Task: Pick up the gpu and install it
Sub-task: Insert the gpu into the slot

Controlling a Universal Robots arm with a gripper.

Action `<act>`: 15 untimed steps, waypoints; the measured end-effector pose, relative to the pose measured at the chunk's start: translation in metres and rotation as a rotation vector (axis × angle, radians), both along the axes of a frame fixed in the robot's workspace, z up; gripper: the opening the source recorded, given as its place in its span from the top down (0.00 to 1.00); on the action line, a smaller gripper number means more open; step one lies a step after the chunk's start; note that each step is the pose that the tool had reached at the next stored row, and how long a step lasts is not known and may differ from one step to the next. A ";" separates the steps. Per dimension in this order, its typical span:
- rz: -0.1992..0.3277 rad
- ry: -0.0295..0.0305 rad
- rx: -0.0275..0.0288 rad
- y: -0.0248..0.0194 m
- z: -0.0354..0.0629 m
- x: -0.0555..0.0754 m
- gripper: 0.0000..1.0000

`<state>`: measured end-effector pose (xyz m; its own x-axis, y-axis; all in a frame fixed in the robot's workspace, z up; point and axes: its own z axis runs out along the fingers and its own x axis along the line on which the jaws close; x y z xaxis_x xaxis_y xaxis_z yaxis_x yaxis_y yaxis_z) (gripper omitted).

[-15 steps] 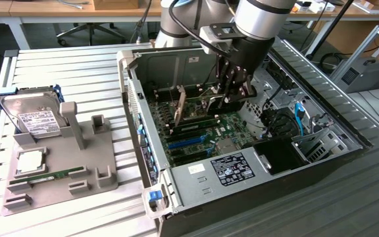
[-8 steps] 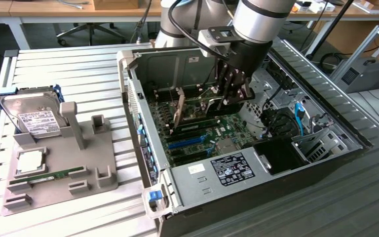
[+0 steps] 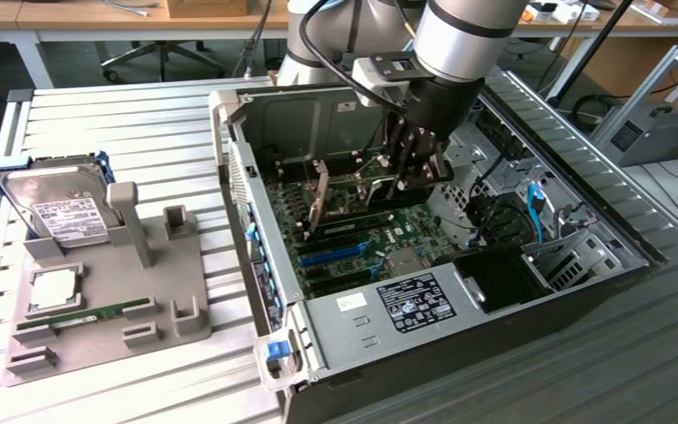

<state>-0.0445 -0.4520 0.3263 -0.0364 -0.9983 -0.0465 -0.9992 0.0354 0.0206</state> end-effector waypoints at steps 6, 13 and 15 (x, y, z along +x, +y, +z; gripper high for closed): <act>0.000 0.0000 0.0001 0.0000 -0.0021 0.000 0.73; 0.000 -0.0002 0.0007 0.0001 -0.0036 0.000 0.73; 0.000 -0.0001 0.0002 0.0001 -0.0049 0.000 0.73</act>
